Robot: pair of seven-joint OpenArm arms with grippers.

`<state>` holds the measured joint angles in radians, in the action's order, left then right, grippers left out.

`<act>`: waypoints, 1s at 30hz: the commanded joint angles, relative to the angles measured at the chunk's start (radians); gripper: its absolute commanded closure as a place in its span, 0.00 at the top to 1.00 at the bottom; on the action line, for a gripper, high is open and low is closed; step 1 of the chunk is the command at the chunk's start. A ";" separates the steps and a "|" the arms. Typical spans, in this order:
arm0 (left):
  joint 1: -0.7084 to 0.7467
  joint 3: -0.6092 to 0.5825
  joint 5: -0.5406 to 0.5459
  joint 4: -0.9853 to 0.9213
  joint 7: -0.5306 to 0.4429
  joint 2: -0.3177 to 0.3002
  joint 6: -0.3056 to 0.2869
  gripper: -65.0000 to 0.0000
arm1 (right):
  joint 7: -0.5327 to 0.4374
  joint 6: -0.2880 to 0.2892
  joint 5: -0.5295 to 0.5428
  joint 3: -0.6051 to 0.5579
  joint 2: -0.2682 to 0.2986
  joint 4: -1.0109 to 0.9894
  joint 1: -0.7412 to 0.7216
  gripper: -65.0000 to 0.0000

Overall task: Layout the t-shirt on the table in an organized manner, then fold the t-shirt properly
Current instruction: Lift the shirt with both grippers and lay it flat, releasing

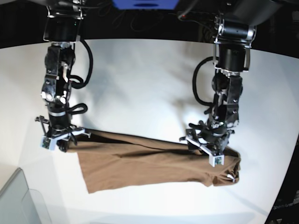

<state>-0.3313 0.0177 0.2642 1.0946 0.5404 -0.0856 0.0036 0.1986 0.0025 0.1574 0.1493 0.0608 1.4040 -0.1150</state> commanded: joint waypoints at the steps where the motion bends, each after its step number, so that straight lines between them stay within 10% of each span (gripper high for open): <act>1: -0.039 0.003 -0.004 0.015 -0.024 0.010 -0.003 0.58 | -0.029 0.003 0.001 0.000 0.006 0.016 -0.021 0.00; 26: -0.102 0.001 -0.004 -0.143 -0.136 0.027 -0.001 0.58 | -0.029 0.003 0.001 0.002 0.006 0.014 -0.004 0.00; 30: -0.104 0.001 -0.004 -0.153 -0.139 0.030 -0.001 0.41 | -0.029 0.003 0.001 0.005 0.007 0.014 0.001 0.00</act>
<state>-0.4000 0.0181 0.2581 0.9264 0.4282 -0.0547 0.0040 0.1986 0.0025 0.1577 0.1505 0.0631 1.4017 -0.0940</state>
